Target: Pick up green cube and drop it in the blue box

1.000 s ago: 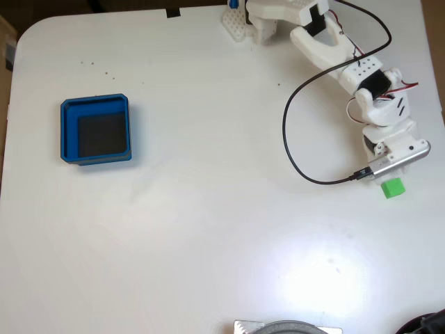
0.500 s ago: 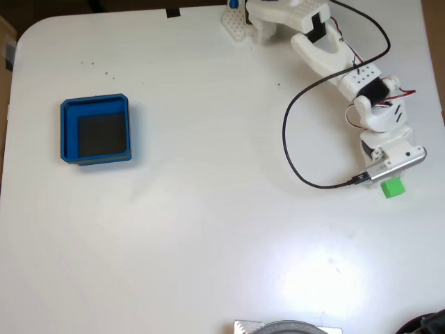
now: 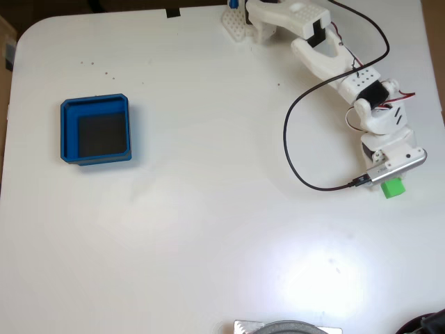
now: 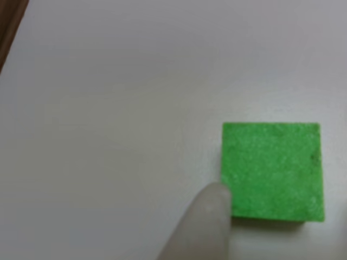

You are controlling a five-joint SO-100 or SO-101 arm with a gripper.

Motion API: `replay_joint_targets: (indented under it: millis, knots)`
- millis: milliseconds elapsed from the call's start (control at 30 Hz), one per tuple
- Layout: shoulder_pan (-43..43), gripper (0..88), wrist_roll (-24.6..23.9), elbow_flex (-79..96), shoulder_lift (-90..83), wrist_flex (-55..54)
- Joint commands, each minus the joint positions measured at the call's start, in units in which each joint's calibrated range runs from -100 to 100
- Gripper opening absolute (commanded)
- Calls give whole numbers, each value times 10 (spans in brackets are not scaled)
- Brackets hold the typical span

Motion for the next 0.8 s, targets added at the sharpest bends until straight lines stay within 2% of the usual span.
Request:
replay_joint_targets:
  millis: [0, 200, 367, 767]
  knots:
    - [-1, 262, 1, -45, -10, -6]
    - [-1, 262, 1, -48, -9, -12]
    - [-4, 262, 10, -67, 6, -64]
    - [-5, 262, 14, -67, 40, -71]
